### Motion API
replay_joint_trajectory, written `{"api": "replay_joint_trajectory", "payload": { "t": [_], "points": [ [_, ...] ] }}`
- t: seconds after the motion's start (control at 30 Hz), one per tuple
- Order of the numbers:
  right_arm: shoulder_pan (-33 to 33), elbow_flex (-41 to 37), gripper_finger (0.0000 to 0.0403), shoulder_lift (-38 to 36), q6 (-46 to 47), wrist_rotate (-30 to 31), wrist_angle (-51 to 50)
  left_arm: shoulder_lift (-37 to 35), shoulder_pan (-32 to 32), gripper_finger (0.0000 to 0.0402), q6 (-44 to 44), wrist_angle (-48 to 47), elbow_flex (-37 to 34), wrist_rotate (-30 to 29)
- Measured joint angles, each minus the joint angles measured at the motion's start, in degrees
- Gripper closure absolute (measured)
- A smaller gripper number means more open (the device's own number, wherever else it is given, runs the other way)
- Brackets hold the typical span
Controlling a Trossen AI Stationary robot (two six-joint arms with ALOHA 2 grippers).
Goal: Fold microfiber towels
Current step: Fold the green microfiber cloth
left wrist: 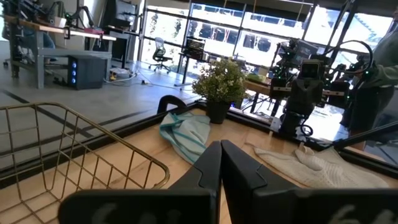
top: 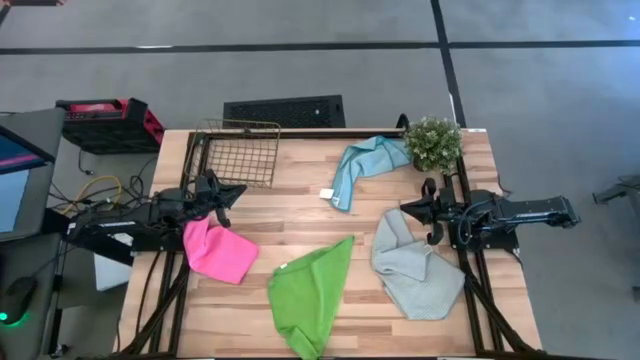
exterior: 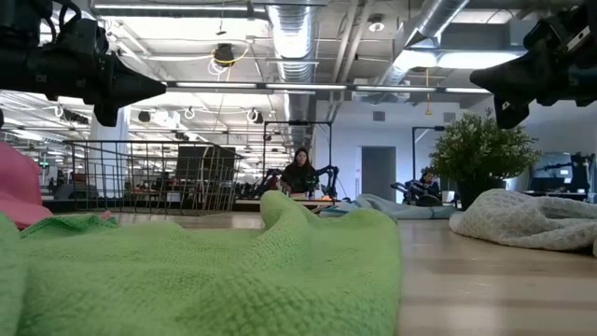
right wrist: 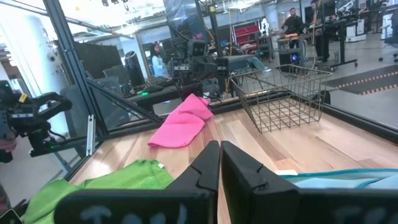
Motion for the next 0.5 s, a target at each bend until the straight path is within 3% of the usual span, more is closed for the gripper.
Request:
{"api": "replay_joint_trajectory", "payload": {
  "t": [0.1, 0.3, 0.5],
  "points": [
    [-0.01, 0.0, 0.0365, -0.01, 0.0, 0.0, 0.02, 0.0, 0.0, 0.0401, 1.12, 0.16, 0.27, 0.39],
    [0.01, 0.0, 0.0365, -0.01, 0.0, 0.0, 0.05, 0.18, 0.0, 0.0401, 16.36, -0.98, 3.69, 1.89],
    [0.01, 0.0, 0.0365, 0.0, 0.0, 0.0, 0.17, 6.34, 0.0, 0.0401, 16.72, -1.26, 10.08, -1.06]
  ]
}}
